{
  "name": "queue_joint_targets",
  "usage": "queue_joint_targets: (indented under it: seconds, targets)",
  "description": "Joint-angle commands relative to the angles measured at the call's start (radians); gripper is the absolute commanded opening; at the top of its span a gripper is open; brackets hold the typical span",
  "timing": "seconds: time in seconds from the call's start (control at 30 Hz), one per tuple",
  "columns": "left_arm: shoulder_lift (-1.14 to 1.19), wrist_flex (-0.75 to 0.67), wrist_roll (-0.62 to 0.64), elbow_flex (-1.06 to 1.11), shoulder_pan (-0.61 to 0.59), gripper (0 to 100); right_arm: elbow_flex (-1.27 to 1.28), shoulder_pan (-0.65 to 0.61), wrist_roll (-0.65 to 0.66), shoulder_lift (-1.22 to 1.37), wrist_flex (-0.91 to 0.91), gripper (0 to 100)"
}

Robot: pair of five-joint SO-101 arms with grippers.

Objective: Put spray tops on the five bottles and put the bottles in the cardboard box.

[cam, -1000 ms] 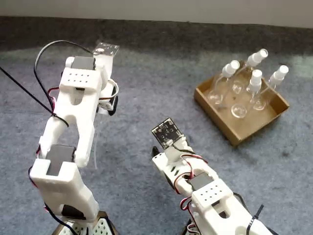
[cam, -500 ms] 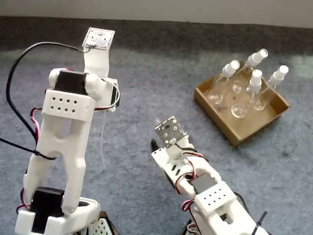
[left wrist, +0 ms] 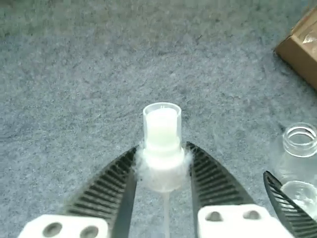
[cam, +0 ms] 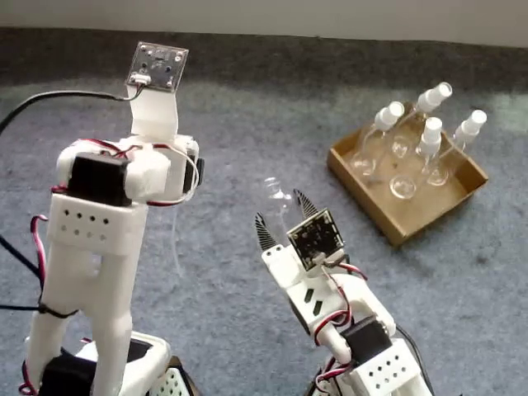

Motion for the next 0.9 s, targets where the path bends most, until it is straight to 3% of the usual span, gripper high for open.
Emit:
queue_joint_targets:
  seconds: [0.0,0.2,0.87]
  targets:
    - [-0.13,-0.005,0.061,-0.002,0.068,4,0.005,-0.002,-0.011,-0.094,0.002,20.2]
    - [-0.202,-0.009,0.071,-0.002,0.085,4,0.088,-0.002,-0.011,-0.255,0.004,20.2]
    - [-0.513,-0.014,0.077,-0.004,0.085,4,0.051,-0.005,-0.011,-0.248,0.116,20.2]
